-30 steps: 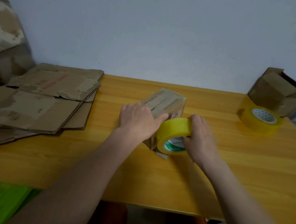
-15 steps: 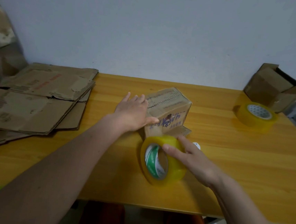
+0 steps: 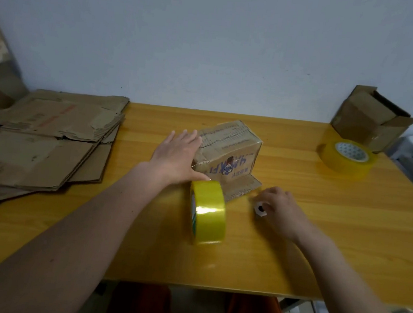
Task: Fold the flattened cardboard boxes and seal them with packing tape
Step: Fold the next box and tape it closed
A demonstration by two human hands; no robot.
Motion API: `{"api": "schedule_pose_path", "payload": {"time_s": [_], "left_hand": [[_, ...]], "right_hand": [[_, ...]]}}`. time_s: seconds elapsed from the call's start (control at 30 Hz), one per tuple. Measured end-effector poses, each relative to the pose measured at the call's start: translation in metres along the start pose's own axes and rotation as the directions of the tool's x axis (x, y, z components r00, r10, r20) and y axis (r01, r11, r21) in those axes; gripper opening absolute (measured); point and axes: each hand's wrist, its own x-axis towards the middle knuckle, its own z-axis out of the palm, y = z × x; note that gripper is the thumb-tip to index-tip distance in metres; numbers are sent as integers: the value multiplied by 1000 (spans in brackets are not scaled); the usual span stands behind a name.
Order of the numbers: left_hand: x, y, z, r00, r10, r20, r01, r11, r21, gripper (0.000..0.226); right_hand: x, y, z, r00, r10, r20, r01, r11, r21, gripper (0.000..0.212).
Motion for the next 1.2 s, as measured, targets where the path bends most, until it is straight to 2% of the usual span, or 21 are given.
{"api": "schedule_pose_path", "payload": {"time_s": [0.03, 0.1, 0.23, 0.27, 0.33, 0.4, 0.5, 0.57, 0.63, 0.67, 0.7, 0.73, 0.77, 0.8, 0.83, 0.9, 1.03, 1.2], "left_hand": [[0, 0, 0, 1000, 0, -1, 0, 1000, -16, 114], [0, -1, 1, 1000, 3, -4, -3, 999, -46, 118], [-1, -3, 5, 999, 3, -42, -7, 997, -82, 118], [-1, -3, 6, 999, 4, -53, -9, 996, -89, 118], [-1, -3, 8, 997, -6, -77, -3, 993, -118, 120], [-1, -3, 11, 995, -23, -96, 5, 982, -187, 122], [-4, -2, 15, 989, -85, -119, 30, 916, -401, 126], [-14, 1, 16, 970, -221, -102, 101, 748, -656, 129], [-26, 7, 23, 900, -435, -24, 189, 441, -877, 129], [-32, 11, 29, 856, -511, 72, 229, 251, -941, 126], [-36, 14, 38, 829, -525, 189, 248, 42, -968, 117], [-39, 18, 47, 833, -465, 299, 251, -164, -954, 100], [-40, 22, 54, 851, -354, 389, 277, -326, -904, 76], [-42, 27, 60, 857, -259, 446, 309, -436, -845, 58], [-42, 30, 64, 854, -189, 484, 342, -497, -798, 54], [-40, 32, 66, 855, -149, 498, 355, -532, -769, 58], [-34, 29, 72, 837, -210, 506, 334, -536, -775, 33], [-35, 32, 74, 839, -234, 492, 313, -531, -787, 33]], "right_hand": [[1, 5, 2, 998, -19, 67, 23, 998, -53, 40], [3, 6, -1, 995, -30, 98, 35, 998, -52, 40], [2, 5, -15, 994, 0, 108, 2, 1000, -17, 22], [0, 5, -17, 997, -22, 72, 20, 999, 33, 17], [-4, -4, -25, 991, -96, -99, 117, 964, 237, 9], [-6, -24, -34, 949, -165, -270, 273, 857, 436, 8], [3, -62, -40, 890, -311, -333, 443, 760, 475, 18], [13, -78, -34, 888, -346, -304, 453, 776, 440, 19], [20, -85, -31, 898, -338, -282, 429, 814, 391, 17], [22, -85, -29, 901, -335, -277, 422, 824, 377, 17], [23, -86, -29, 899, -334, -284, 424, 828, 367, 17], [24, -87, -29, 896, -333, -294, 426, 832, 357, 17], [24, -88, -29, 895, -327, -303, 424, 835, 351, 17], [24, -89, -28, 897, -320, -305, 418, 839, 349, 17], [24, -89, -29, 899, -314, -305, 412, 843, 345, 17], [23, -89, -30, 900, -318, -297, 408, 854, 322, 16], [19, -85, -36, 879, -396, -266, 461, 848, 260, 18], [19, -87, -31, 794, -547, -264, 570, 821, 14, 19]]}}
